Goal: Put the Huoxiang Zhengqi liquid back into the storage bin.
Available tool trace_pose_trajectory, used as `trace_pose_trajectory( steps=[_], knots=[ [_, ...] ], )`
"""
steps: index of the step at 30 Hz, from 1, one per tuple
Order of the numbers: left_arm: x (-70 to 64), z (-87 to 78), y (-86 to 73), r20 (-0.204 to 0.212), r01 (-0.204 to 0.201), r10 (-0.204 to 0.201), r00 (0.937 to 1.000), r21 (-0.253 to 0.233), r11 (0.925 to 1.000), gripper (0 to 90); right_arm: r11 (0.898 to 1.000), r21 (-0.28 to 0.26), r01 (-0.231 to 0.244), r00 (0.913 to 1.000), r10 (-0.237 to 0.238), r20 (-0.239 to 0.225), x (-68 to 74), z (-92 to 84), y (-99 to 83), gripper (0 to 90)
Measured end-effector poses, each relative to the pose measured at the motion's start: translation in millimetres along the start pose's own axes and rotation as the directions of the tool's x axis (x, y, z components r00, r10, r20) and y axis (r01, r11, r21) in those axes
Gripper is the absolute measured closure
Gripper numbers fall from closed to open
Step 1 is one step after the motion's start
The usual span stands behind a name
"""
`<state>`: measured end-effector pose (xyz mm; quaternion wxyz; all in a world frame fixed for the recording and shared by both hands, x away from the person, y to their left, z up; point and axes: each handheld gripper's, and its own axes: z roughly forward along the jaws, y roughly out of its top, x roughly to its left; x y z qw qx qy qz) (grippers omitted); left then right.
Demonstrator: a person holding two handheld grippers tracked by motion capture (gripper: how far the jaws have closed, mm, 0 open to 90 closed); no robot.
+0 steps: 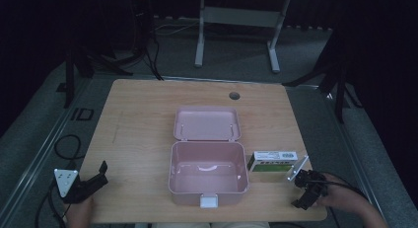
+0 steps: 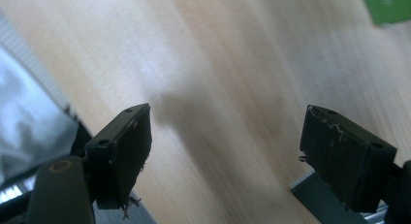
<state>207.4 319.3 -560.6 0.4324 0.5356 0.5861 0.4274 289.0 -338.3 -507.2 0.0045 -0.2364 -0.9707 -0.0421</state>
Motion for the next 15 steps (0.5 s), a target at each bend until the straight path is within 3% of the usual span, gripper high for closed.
trace_pose_trajectory(
  steps=[6, 8, 12, 15],
  knots=[
    [0.0, 0.0, 0.0, 0.002, 0.000, 0.000, 1.0000, 0.000, 1.0000, 1.6, 0.991, 0.062, 0.119, 0.9928, -0.119, -0.014, 6.6, -3.3, 8.5, 20.9],
    [-0.1, 0.0, 0.0, 0.001, -0.001, 0.001, 1.0000, 0.000, 1.0000, 1.6, 0.989, 0.067, 0.135, 0.9909, -0.134, -0.013, 7.2, -4.0, 9.7, 21.9],
    [-0.3, 0.1, 0.0, 0.003, 0.000, 0.000, 1.0000, 0.001, 1.0000, 1.6, 0.970, 0.089, 0.225, 0.9744, -0.224, -0.016, 11.6, -9.7, 17.0, 24.3],
    [-0.1, 0.2, 0.0, 0.005, -0.002, 0.002, 1.0000, 0.003, 1.0000, 1.6, 0.959, 0.110, 0.263, 0.9647, -0.263, -0.012, 13.7, -11.3, 21.2, 25.3]
  ],
)
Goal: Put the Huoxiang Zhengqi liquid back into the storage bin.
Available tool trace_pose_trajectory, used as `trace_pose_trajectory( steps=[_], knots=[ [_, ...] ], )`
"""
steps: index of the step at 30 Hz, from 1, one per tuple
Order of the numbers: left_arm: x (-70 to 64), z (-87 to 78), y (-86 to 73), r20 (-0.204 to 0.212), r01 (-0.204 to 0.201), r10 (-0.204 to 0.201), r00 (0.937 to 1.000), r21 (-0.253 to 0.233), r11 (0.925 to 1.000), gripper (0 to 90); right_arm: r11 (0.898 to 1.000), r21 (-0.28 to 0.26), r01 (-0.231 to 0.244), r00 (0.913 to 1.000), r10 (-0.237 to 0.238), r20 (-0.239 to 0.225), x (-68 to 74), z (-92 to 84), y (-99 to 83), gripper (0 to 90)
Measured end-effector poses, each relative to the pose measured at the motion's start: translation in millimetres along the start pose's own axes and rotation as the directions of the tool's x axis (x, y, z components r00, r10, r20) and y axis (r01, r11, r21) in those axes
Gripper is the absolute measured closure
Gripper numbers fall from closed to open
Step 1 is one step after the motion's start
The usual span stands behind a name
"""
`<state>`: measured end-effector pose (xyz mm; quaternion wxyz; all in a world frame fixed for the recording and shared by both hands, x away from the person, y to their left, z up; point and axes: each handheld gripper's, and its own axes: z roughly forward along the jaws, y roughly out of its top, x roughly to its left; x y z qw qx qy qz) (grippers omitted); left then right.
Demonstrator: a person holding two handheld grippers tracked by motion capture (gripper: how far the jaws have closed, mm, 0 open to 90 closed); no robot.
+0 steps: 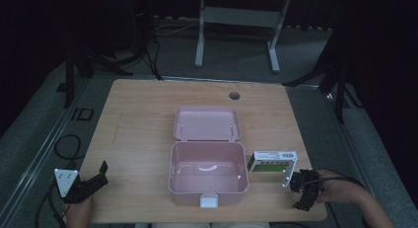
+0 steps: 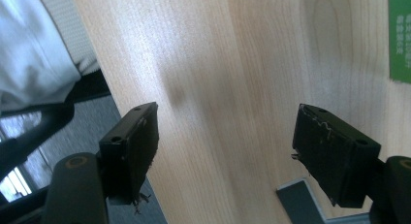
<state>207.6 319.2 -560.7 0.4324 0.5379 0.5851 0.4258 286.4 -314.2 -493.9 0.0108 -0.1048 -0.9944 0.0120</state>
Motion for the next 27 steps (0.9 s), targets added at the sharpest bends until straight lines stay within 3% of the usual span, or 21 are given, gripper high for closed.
trace_pose_trajectory(
  steps=[7, 17, 23, 27],
  knots=[
    [0.0, 0.2, 0.0, 0.002, -0.003, 0.003, 1.0000, 0.003, 1.0000, 1.6, 0.994, 0.036, 0.103, 0.9942, -0.104, 0.025, 3.1, -4.6, 13.7, 29.1],
    [0.4, 0.2, 0.1, 0.010, -0.002, 0.002, 1.0000, 0.004, 1.0000, 1.7, 0.982, 0.037, 0.184, 0.9828, -0.184, 0.012, 7.6, -14.7, 32.0, 31.6],
    [0.3, 0.3, 0.2, 0.012, -0.003, 0.003, 0.9999, 0.007, 1.0000, 1.6, 0.975, -0.006, 0.221, 0.9752, -0.221, 0.013, 7.7, -35.5, 39.5, 35.0],
    [0.3, 0.6, 0.2, 0.015, -0.001, 0.001, 0.9999, 0.008, 1.0000, 1.6, 0.974, -0.026, 0.226, 0.9733, -0.225, 0.045, 3.2, -54.1, 42.4, 35.2]
  ],
)
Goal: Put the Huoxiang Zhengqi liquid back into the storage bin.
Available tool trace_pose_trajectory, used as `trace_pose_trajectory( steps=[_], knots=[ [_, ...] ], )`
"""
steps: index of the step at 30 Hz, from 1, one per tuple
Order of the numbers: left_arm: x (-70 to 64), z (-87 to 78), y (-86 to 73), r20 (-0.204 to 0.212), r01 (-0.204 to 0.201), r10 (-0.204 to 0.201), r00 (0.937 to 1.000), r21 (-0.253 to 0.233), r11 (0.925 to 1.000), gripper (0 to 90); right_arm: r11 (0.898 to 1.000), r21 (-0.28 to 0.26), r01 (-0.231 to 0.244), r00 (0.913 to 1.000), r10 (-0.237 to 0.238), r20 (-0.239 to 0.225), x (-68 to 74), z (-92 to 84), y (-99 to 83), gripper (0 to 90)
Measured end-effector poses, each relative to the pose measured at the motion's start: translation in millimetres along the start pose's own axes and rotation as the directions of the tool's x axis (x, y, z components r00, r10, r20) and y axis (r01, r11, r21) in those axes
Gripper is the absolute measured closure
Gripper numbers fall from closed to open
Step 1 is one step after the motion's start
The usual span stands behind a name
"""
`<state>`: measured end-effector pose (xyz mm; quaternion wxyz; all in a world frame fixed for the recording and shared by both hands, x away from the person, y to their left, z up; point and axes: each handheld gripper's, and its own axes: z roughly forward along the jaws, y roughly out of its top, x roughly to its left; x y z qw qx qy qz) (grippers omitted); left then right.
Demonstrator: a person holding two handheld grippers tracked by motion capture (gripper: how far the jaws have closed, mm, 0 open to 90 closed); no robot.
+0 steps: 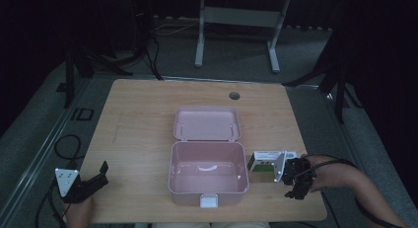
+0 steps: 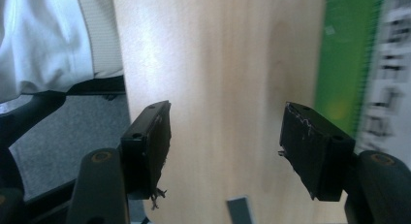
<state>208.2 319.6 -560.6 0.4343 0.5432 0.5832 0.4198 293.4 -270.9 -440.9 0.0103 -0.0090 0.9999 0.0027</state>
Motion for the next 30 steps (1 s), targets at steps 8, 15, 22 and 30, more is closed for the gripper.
trace_pose_trajectory(
  steps=[8, 15, 22, 30],
  knots=[
    [-0.2, 0.0, 0.0, 0.001, -0.001, 0.001, 1.0000, 0.001, 1.0000, 1.6, 1.000, -0.012, -0.006, 0.9994, 0.006, 0.033, -16.6, -20.9, -0.2, 36.3],
    [-0.7, 0.5, 0.0, 0.002, -0.005, 0.005, 1.0000, 0.003, 1.0000, 1.7, 1.000, -0.019, -0.017, 0.9975, 0.018, 0.069, -34.0, -35.2, -3.4, 38.0],
    [-0.8, 0.6, 0.0, 0.003, -0.007, 0.007, 1.0000, 0.004, 1.0000, 1.6, 1.000, -0.021, -0.020, 0.9952, 0.022, 0.095, -52.9, -38.1, -4.9, 40.0],
    [-1.3, 0.8, 0.0, 0.002, -0.012, 0.012, 0.9999, 0.007, 0.9999, 1.7, 1.000, 0.015, -0.028, 0.9938, 0.026, 0.108, -69.5, -30.0, -0.2, 41.7]
  ],
)
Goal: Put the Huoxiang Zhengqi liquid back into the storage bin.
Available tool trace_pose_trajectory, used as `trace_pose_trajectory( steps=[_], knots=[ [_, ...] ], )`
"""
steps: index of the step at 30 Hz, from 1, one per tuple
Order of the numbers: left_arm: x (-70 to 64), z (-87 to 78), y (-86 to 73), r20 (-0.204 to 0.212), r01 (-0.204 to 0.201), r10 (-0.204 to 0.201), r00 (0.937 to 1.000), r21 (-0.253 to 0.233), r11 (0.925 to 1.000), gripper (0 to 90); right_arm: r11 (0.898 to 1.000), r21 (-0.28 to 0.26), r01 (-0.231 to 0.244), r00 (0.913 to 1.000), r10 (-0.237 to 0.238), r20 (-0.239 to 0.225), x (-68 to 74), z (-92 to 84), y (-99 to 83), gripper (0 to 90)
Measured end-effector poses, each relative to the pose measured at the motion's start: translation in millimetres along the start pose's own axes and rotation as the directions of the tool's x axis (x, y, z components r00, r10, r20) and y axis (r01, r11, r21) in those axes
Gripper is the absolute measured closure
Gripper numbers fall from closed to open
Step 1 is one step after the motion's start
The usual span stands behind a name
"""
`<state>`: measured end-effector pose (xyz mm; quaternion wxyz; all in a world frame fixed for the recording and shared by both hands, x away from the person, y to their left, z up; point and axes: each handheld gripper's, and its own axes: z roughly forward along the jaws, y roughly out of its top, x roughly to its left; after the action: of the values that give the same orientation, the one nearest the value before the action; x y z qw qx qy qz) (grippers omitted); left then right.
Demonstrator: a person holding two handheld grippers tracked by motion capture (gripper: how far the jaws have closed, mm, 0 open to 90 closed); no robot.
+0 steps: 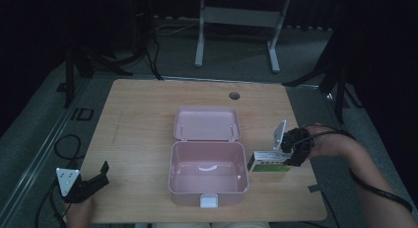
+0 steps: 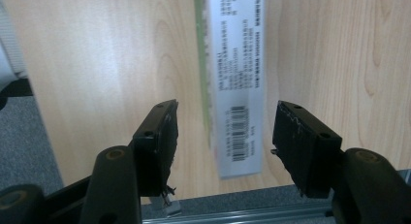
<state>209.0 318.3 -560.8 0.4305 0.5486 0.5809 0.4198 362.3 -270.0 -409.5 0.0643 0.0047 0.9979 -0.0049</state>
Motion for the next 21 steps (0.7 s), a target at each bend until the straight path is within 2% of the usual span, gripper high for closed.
trace_pose_trajectory(
  steps=[6, 21],
  knots=[
    [0.1, 0.0, 0.0, 0.001, 0.000, 0.000, 1.0000, 0.001, 1.0000, 1.7, 0.999, 0.035, 0.002, 1.0000, -0.002, -0.008, -8.9, 13.5, 5.0, 42.8],
    [0.1, 0.5, 0.1, 0.004, -0.001, 0.001, 1.0000, 0.003, 1.0000, 1.6, 0.995, 0.097, 0.004, 0.9950, 0.006, -0.099, -18.4, 56.0, 5.3, 57.5]
  ],
)
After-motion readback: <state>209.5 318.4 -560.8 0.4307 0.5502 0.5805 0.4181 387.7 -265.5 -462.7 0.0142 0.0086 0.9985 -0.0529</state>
